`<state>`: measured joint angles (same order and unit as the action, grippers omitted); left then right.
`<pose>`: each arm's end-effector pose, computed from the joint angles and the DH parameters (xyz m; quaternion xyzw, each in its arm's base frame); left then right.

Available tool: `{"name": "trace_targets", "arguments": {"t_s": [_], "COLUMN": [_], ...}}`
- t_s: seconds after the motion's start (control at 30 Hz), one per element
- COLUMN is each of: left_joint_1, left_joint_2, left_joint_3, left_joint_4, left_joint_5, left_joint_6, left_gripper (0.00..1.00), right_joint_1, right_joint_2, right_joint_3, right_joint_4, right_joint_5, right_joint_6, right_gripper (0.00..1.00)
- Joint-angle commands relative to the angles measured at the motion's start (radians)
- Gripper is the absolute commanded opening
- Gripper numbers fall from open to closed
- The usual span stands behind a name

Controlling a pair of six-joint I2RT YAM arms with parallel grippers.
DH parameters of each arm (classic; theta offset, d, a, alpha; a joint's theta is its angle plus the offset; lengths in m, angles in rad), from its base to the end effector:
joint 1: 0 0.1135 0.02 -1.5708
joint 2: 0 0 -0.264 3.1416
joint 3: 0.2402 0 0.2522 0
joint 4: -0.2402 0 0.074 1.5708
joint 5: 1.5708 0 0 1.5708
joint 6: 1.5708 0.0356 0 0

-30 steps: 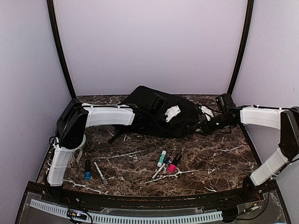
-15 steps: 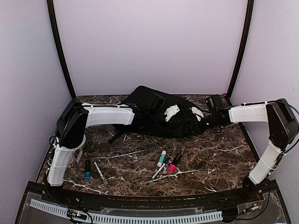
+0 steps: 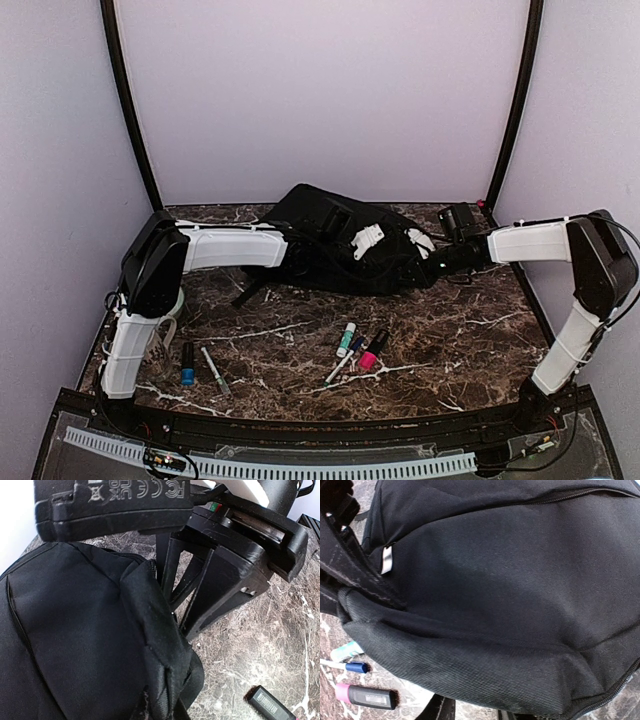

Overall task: Pack the student bag
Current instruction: Zip the student bag at the center of the board.

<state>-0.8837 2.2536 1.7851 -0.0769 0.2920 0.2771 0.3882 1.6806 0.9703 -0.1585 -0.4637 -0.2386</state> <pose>0.3249 -0.4121 0.2052 0.5324 0.6818 -0.2659 0.4253 0.3106 0.1442 0.1809 -0.3569 0.8450 0.2402 0.3176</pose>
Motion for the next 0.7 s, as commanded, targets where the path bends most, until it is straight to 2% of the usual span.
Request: {"name": "trace_targets", "arguments": {"t_s": [0.0, 0.33, 0.67], "left_joint_1": [-0.015, -0.015, -0.015], "left_joint_2": [-0.025, -0.025, -0.025], "left_joint_3": [0.048, 0.041, 0.033], "left_joint_4": [0.033, 0.034, 0.052], "left_joint_5": [0.073, 0.080, 0.091], "left_joint_6": [0.004, 0.006, -0.004], "left_gripper": [0.00, 0.00, 0.00], "right_joint_1": [0.007, 0.006, 0.019], "right_joint_2": [-0.019, -0.013, 0.020], "right_joint_3": [0.000, -0.011, 0.015], "right_joint_4": [0.059, 0.074, 0.066], "right_joint_5": [0.064, 0.114, 0.051], "right_joint_6": [-0.003, -0.009, -0.023], "right_gripper": [0.26, 0.20, 0.19]}}
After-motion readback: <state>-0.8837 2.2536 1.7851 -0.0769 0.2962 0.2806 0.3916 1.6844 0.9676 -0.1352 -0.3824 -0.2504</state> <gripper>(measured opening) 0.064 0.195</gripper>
